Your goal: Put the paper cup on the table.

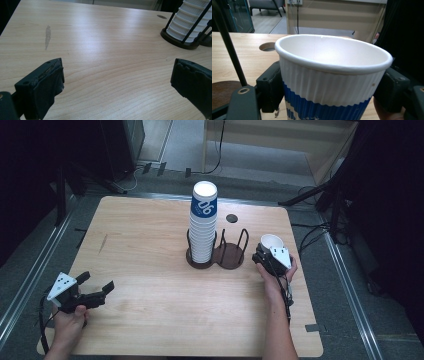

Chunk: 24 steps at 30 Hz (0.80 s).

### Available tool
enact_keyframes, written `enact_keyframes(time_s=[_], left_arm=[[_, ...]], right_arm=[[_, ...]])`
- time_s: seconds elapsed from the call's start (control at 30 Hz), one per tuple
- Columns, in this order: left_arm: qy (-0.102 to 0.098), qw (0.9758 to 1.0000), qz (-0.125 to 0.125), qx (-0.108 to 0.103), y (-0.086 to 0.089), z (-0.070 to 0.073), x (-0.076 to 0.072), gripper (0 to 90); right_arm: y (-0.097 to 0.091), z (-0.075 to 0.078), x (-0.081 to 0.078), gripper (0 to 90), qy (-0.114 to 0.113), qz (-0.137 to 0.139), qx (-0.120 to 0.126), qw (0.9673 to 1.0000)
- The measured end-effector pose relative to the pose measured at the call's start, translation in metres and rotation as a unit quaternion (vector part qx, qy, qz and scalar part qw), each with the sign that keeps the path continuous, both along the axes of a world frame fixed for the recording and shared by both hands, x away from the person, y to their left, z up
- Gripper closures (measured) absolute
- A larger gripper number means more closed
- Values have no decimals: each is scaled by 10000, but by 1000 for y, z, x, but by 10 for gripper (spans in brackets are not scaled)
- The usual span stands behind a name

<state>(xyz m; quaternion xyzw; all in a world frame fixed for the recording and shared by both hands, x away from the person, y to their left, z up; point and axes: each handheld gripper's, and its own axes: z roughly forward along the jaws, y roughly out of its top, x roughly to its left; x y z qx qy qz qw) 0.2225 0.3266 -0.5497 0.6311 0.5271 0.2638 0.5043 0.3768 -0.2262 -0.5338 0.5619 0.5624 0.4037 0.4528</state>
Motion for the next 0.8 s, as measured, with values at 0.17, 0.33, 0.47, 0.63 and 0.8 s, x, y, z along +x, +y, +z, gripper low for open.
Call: enact_keyframes(time_s=[0.17,0.33,0.47,0.63,0.8], left_arm=[[7,10000,3,8,0,0,0,0],[4,10000,5,21,-1,0,0,0],[13,10000,28,1,-1,0,0,0],[11,10000,20,23,-1,0,0,0],[27,10000,24,71,-2,-1,0,0]], right_arm=[[1,-4,1,213,47,60,-64,10000],[3,-6,0,212,105,97,-96,9999],[3,-6,-1,209,87,169,74,9998],[0,-4,-4,196,225,131,338,9991],[-2,-4,-6,192,364,121,404,9984]])
